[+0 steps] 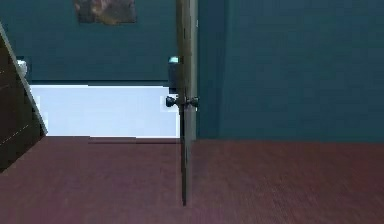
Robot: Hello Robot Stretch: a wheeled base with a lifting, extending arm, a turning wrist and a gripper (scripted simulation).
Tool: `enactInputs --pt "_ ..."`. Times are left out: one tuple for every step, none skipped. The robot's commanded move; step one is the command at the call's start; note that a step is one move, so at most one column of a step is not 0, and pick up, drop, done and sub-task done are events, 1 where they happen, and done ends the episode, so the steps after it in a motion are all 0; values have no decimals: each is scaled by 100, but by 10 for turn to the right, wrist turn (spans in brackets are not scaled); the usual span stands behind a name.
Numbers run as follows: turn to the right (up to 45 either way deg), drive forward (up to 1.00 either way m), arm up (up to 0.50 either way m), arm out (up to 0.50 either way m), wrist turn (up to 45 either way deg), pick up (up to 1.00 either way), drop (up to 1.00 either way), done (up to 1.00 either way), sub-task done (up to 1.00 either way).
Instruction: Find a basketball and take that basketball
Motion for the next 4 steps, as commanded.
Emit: enactInputs --pt "0 15 0 0 0 0 0 0 0" --pt "-450 0 0 0 0 0 0 0 0" --pt "-150 0 0 0 0 0 0 0 0" --pt "0 75 0 0 0 0 0 0 0"
